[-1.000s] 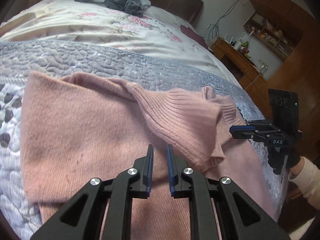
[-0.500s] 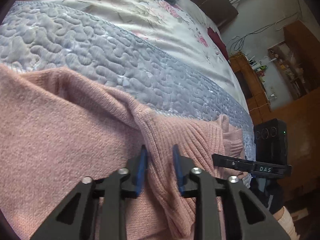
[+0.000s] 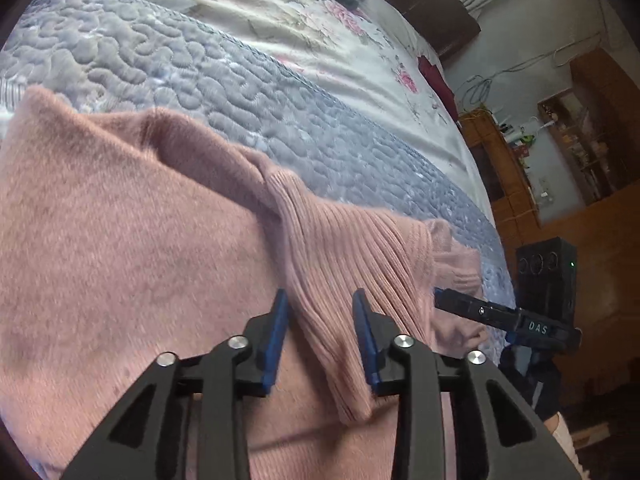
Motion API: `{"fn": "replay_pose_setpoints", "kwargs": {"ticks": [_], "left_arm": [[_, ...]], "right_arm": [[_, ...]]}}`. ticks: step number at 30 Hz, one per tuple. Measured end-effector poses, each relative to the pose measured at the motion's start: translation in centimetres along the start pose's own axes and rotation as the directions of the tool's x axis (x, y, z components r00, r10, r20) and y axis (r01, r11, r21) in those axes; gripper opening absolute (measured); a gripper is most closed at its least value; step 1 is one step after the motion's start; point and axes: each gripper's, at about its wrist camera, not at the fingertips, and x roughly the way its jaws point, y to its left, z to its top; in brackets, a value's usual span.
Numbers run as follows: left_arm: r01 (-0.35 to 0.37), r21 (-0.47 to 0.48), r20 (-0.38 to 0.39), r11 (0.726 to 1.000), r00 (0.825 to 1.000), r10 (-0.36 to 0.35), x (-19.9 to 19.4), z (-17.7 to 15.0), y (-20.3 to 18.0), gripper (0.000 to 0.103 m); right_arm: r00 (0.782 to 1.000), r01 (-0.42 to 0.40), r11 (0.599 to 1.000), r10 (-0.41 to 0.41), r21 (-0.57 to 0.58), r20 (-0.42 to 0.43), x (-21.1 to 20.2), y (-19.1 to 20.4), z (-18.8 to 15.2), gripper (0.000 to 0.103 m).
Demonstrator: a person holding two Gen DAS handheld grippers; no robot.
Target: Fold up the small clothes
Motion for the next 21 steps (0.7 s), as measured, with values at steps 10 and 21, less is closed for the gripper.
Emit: {"fn": "replay_pose_setpoints", "kwargs": {"ticks": [10, 21], "left_arm": [[-0.116, 0.044, -0.038, 0.992, 0.992, 0.118, 0.0, -1.7, -1.0, 0.009], [-0.171, 0.064, -0.016, 0.983, 0.985, 0.173, -2.1, -3.9, -1.3, 0.013]], "right_arm": [[0.998, -0.002, 1.000, 0.003, 0.026, -0.056, 1.2, 0.7, -2.8, 0.007], [0.998, 0.064, 0.998, -0.064, -0.004, -0.026, -0.4, -0.2, -4.6, 0.014]]}}
